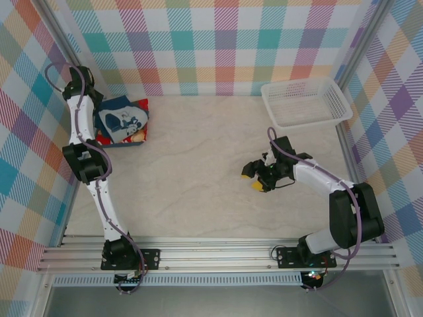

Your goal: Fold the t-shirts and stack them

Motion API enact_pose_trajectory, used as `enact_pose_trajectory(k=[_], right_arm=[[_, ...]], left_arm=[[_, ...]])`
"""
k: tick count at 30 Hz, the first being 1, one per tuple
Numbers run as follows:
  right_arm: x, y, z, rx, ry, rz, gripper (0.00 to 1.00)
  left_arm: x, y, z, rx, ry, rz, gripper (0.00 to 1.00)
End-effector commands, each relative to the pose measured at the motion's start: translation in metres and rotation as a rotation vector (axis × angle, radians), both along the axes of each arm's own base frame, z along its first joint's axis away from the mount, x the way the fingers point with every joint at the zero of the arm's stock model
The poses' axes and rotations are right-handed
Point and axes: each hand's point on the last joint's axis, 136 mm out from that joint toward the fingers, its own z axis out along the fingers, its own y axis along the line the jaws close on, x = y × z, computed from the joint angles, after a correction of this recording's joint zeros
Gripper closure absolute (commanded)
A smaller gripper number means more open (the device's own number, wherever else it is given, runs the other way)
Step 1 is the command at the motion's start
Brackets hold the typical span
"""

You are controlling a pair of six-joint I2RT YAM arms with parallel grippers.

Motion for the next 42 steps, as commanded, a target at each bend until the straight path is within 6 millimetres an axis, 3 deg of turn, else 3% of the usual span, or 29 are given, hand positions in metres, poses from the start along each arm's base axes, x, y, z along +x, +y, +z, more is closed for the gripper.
enact_pose_trajectory(k=[1,3,6,8,11,14,15,16,17,18,19,22,25,30,35,39,42], right_arm=[[0.005,0.003,0.006,0.022,-0.022,0.012,0.37],[0.006,0.003,0.007,0.023,-0.022,0.012,0.37],[0.007,0.003,0.009,0.021,-0.025,0.014,0.37],[0.006,0.003,0.011,0.021,-0.026,0.014,0.37],[0.007,0.003,0.013,0.019,-0.030,0.014,0.37],[0.007,0.002,0.012,0.014,-0.027,0.018,0.36],[0.007,0.003,0.011,0.014,-0.025,0.022,0.37],[0.008,0.003,0.010,0.012,-0.024,0.023,0.37],[0.009,0.003,0.010,0.013,-0.025,0.024,0.37],[0.011,0.004,0.011,0.014,-0.027,0.026,0.37],[0.013,0.005,0.011,0.017,-0.030,0.027,0.37],[0.018,0.008,0.011,0.027,-0.032,0.032,0.37],[0.022,0.010,0.013,0.033,-0.038,0.038,0.37],[0.021,0.010,0.016,0.034,-0.044,0.044,0.37],[0.016,0.010,0.013,0.036,-0.032,0.045,0.37],[0.015,0.010,0.015,0.040,-0.033,0.046,0.37],[0.013,0.009,0.014,0.038,-0.031,0.045,0.37]], left_arm=[[-0.015,0.013,-0.003,0.022,0.045,0.035,0.85],[-0.015,0.013,-0.027,-0.032,0.080,0.041,0.64],[-0.023,0.010,-0.056,-0.116,0.147,0.062,0.51],[-0.036,0.012,-0.053,-0.087,0.194,0.108,0.46],[-0.052,0.006,-0.027,-0.060,0.172,0.168,0.44],[-0.053,-0.024,-0.010,-0.139,0.098,0.151,0.47],[-0.053,-0.053,-0.003,-0.154,0.100,0.118,0.47],[-0.059,-0.068,0.003,-0.161,0.115,0.114,0.46],[-0.069,-0.079,0.008,-0.160,0.129,0.127,0.44],[-0.080,-0.091,0.013,-0.158,0.137,0.144,0.35],[-0.093,-0.099,0.008,-0.180,0.148,0.178,0.32],[-0.113,-0.121,-0.012,-0.311,0.078,0.261,0.35],[-0.122,-0.141,-0.056,-0.484,0.075,0.355,0.37],[-0.112,-0.134,-0.069,-0.513,-0.090,0.438,0.32],[-0.098,-0.132,-0.098,-0.572,-0.179,0.474,0.31],[-0.079,-0.115,-0.081,-0.488,-0.300,0.425,0.34],[-0.078,-0.110,-0.074,-0.487,-0.367,0.428,0.42]])
